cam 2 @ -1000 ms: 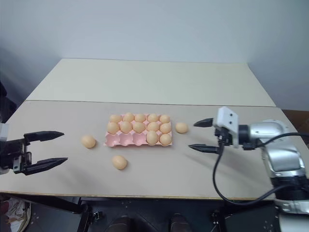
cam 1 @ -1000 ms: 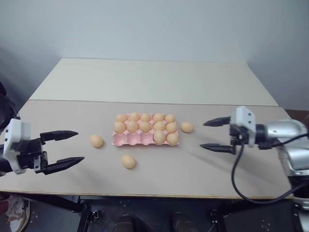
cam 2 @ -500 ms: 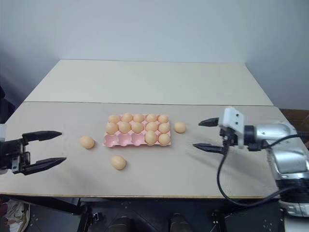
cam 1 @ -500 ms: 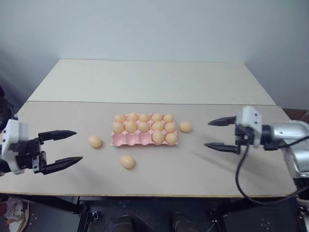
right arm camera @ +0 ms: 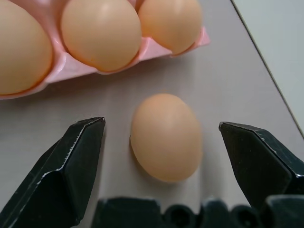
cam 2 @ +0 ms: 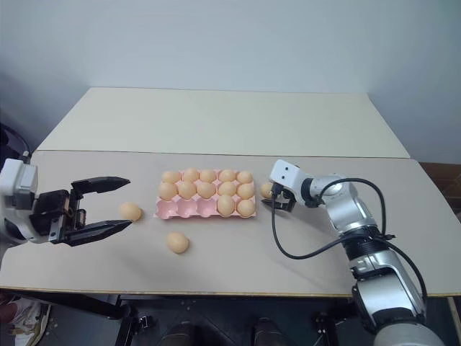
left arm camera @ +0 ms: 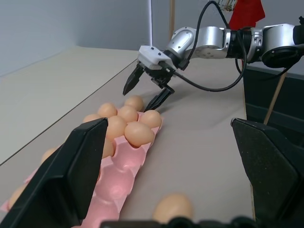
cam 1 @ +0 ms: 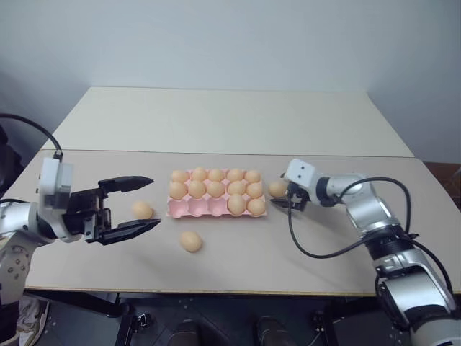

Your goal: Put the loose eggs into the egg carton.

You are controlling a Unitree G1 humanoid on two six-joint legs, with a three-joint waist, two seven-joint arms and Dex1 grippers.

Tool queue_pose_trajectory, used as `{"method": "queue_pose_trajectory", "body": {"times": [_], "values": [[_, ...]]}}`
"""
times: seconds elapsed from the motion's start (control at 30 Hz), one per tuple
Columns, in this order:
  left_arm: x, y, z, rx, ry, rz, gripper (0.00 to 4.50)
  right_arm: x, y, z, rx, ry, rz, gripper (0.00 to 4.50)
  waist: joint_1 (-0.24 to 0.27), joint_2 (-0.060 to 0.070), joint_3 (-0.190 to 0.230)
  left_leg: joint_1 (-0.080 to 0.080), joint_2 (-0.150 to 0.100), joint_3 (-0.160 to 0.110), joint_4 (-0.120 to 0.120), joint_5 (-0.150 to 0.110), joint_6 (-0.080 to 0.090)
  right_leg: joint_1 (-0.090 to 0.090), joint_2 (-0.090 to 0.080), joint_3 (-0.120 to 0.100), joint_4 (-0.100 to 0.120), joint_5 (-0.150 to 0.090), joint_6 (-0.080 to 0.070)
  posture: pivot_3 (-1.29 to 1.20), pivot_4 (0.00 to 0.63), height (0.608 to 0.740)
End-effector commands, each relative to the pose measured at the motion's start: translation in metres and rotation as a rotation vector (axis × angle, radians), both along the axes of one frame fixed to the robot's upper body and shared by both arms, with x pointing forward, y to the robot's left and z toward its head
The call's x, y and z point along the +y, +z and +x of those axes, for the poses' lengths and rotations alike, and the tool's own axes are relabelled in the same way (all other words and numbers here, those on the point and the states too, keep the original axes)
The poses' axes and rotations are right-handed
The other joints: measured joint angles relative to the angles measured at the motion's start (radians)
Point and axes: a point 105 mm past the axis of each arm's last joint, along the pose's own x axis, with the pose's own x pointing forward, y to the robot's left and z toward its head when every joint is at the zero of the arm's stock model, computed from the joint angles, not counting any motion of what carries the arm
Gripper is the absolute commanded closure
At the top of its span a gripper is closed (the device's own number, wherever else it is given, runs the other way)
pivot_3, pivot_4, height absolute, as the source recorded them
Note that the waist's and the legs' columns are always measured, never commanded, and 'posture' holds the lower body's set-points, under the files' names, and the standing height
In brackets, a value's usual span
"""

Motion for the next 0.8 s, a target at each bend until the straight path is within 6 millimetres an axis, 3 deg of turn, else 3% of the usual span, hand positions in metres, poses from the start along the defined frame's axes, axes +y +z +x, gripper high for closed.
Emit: {"method": "queue_pose_trajectory", "body": {"times": [0.03,0.13,0.3,0.4,0.53,0.8], "values": [[-0.004,0.008,-0.002,-0.047,-0.013,0.000,0.00,0.001,0.010,0.008,-0.043,-0.004,-0.002,0.20,-0.002,0.000,0.000,0.000,0.000,0.000,0.000,0.000,0.000,0.000,0.000,0.000,0.000,0.000,0.000,0.00,0.150,0.740],[-0.004,0.008,-0.002,-0.049,-0.012,0.001,0.00,0.002,0.005,0.011,-0.049,-0.008,-0.031,0.91,-0.007,0.000,0.000,0.000,0.000,0.000,0.000,0.000,0.000,0.000,0.000,0.000,0.000,0.000,0.000,0.00,0.150,0.740],[-0.002,0.009,-0.004,-0.054,0.001,0.005,0.00,0.007,0.026,0.004,-0.099,0.029,0.008,2.56,-0.013,0.000,0.000,0.000,0.000,0.000,0.000,0.000,0.000,0.000,0.000,0.000,0.000,0.000,0.000,0.00,0.150,0.740],[0.005,0.010,-0.005,-0.061,0.035,0.008,0.00,0.014,0.046,-0.004,-0.156,0.054,0.052,2.62,-0.015,0.000,0.000,0.000,0.000,-0.001,0.000,0.000,0.000,0.000,0.000,0.000,0.000,0.000,0.000,0.00,0.150,0.740],[0.017,0.014,-0.003,-0.071,0.109,0.009,0.00,0.042,0.076,-0.019,-0.205,0.137,0.154,2.62,-0.019,0.000,0.000,0.000,0.000,-0.001,0.000,0.000,0.000,0.000,0.000,0.000,0.001,0.000,0.000,0.00,0.150,0.740],[0.036,0.006,0.002,-0.056,0.279,0.057,0.00,0.125,0.063,-0.046,-0.125,0.336,0.249,2.62,-0.019,0.000,0.000,0.001,0.000,-0.001,0.000,0.000,0.000,0.000,0.000,0.000,0.001,0.000,0.000,0.00,0.150,0.740]]}}
